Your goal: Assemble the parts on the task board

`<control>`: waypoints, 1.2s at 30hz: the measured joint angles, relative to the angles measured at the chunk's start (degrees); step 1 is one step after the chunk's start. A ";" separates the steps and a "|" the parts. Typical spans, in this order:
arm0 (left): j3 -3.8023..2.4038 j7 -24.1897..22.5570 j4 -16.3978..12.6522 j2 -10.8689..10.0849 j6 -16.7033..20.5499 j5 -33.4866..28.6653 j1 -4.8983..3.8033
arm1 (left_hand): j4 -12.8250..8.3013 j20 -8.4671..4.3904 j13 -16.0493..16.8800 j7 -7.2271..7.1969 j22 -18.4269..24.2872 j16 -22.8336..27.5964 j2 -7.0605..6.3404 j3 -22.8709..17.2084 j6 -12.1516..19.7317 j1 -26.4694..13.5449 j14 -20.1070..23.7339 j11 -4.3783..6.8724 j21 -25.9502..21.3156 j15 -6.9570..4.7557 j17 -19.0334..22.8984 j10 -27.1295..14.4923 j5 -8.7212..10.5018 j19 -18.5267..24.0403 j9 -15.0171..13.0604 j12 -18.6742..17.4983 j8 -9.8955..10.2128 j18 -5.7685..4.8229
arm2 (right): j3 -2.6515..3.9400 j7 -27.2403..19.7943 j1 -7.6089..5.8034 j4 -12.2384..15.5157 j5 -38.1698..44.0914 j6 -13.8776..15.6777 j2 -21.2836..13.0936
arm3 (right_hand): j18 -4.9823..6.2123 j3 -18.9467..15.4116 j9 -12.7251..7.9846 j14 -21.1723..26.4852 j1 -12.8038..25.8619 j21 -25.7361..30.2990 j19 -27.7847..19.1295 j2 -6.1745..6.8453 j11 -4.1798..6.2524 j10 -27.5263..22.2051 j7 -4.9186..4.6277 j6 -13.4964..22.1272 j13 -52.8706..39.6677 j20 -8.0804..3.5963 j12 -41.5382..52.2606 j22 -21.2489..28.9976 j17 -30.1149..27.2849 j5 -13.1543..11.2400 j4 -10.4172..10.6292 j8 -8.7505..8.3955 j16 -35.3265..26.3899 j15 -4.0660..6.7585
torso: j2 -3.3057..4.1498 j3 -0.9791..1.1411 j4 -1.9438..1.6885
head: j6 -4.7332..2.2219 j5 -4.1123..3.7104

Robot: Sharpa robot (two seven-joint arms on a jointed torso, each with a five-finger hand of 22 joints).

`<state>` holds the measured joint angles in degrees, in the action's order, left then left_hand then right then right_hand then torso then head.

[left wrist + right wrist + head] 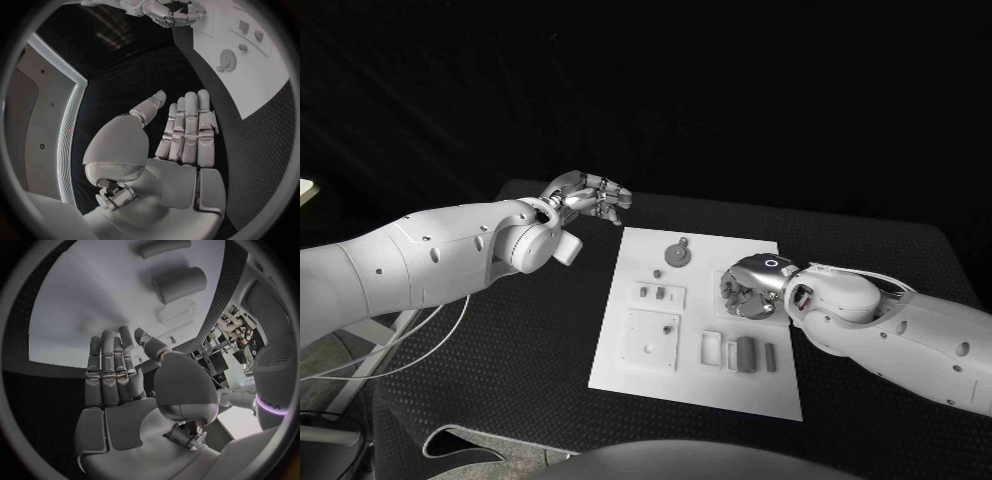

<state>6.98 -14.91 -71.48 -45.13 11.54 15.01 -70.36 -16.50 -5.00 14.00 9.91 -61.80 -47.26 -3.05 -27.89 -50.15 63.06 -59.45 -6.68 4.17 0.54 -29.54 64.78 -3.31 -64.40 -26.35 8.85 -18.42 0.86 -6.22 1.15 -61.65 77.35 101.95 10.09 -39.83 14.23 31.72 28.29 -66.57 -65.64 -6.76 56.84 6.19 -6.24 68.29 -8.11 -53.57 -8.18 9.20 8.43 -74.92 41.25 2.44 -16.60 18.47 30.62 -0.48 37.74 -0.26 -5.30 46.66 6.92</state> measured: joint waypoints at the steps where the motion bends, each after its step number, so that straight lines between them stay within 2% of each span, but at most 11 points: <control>1: 0.00 0.00 0.00 0.00 0.00 0.00 0.00 | 0.00 0.00 0.00 0.00 0.00 0.00 0.00 0.00 0.00 0.00 0.00 0.00 0.00 0.00 0.00 0.00 0.00 0.00 0.00 0.00 0.00 0.00 | 0.00 0.00 0.01 0.00 0.00 0.00 0.00 | 0.00 0.00 0.00 -0.15 0.02 0.00 0.11 -0.01 0.01 0.01 0.02 -0.19 -0.01 -0.11 0.08 0.00 0.04 0.00 0.00 0.00 0.10 0.14 | 0.00 -0.01 0.00 | 0.04 0.01; 5: 0.00 0.00 0.02 0.00 -0.02 0.00 0.00 | 0.00 0.00 0.00 0.00 0.00 0.00 0.00 0.00 0.00 0.00 0.00 0.00 0.00 0.00 0.00 0.00 0.00 0.00 0.00 0.00 0.00 0.00 | -0.03 0.03 0.05 -0.01 0.12 0.00 0.02 | 0.01 0.00 0.00 -0.56 -0.63 0.00 0.61 -0.66 0.28 0.36 0.23 -0.64 -0.09 -0.20 0.22 0.00 0.13 0.00 0.00 0.00 0.33 0.15 | 0.00 -0.01 0.01 | 0.15 0.05; 8: 0.00 0.00 0.02 0.00 -0.03 0.00 0.00 | 0.00 0.00 0.00 0.00 0.00 0.00 0.00 0.00 0.00 0.00 0.00 0.00 0.00 0.00 0.01 0.00 0.00 0.00 0.00 0.00 0.00 -0.01 | -0.04 0.16 0.07 -0.07 0.35 0.01 0.05 | 0.01 0.27 0.00 -0.89 -1.66 -0.32 0.94 -1.69 0.42 0.83 0.31 -1.15 -0.19 -0.53 0.51 0.00 0.23 0.00 0.00 0.28 0.68 0.45 | 0.00 -0.02 0.03 | 0.21 0.09; 10: 0.00 0.00 0.02 0.00 -0.05 0.00 0.00 | 0.00 0.00 0.00 0.00 0.00 0.00 0.00 0.00 0.00 0.00 0.00 0.00 0.00 0.00 -0.05 0.00 0.00 0.00 0.00 0.00 0.00 0.00 | -0.04 0.32 0.07 -0.15 0.56 0.05 0.06 | 0.00 4.48 -0.18 -1.62 -2.39 -0.39 2.12 -1.65 0.63 1.68 0.48 -1.99 -0.27 -0.55 0.61 0.00 0.42 0.00 0.79 0.27 1.27 0.59 | 0.00 -0.01 0.04 | 0.25 0.12; 14: 0.00 0.00 0.02 0.00 -0.07 0.00 0.00 | 0.00 0.00 0.00 0.00 0.00 0.00 0.00 0.00 0.00 0.00 0.00 0.00 0.00 0.00 -0.05 0.00 0.00 0.00 0.00 0.00 0.00 0.00 | -0.04 0.57 0.08 -0.23 0.99 0.17 0.11 | 0.00 6.77 -0.25 -2.23 -2.39 -0.82 2.76 -1.66 0.95 2.17 0.64 -2.27 -0.42 -0.91 0.73 0.00 0.73 -0.02 0.50 0.27 2.05 0.96 | 0.00 0.00 0.04 | 0.35 0.15; 27: 0.01 0.03 0.04 0.03 -0.10 0.00 0.00 | 0.00 0.00 -0.04 0.00 0.05 0.00 0.00 0.00 0.00 0.00 0.00 0.01 0.00 0.00 -0.04 0.00 0.00 0.00 0.05 0.00 0.00 0.00 | -0.08 0.89 0.16 0.32 1.90 1.97 0.08 | 0.00 8.08 0.33 -3.85 -2.10 -2.45 5.01 -2.29 1.86 4.12 1.43 -3.89 -1.50 -1.93 1.72 0.01 1.53 0.21 0.01 0.99 4.16 1.80 | 0.00 0.03 0.04 | 0.42 0.19; 36: 0.01 0.03 0.11 0.07 -0.14 0.00 0.00 | 0.00 0.00 -0.04 0.00 0.05 0.06 0.00 0.00 0.00 0.00 0.00 0.01 0.00 0.00 -0.10 0.00 0.00 0.00 0.04 0.00 0.00 0.00 | 0.08 1.27 0.12 1.99 2.10 2.94 -0.71 | 0.00 8.08 0.71 -4.19 -2.25 -2.80 5.42 -2.43 2.25 4.51 1.22 -4.11 -1.84 -1.95 1.72 0.01 1.65 0.16 0.01 1.06 4.64 1.91 | -0.03 -0.01 0.03 | 0.46 0.31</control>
<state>6.99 -14.88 -71.37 -45.06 11.39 15.01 -70.36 -16.50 -4.99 13.96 9.91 -61.76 -47.19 -3.05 -27.89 -50.15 63.06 -59.45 -6.67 4.17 0.54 -29.63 64.78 -3.31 -64.39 -26.30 8.85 -18.42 0.85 -6.14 2.42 -61.54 79.33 104.05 13.02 -40.54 14.22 39.80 29.00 -70.76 -67.89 -9.55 62.27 3.76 -4.00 72.81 -6.88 -57.68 -10.02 7.26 10.15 -74.90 42.90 2.60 -16.59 19.53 35.26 1.42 37.71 -0.27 -5.27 47.12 7.23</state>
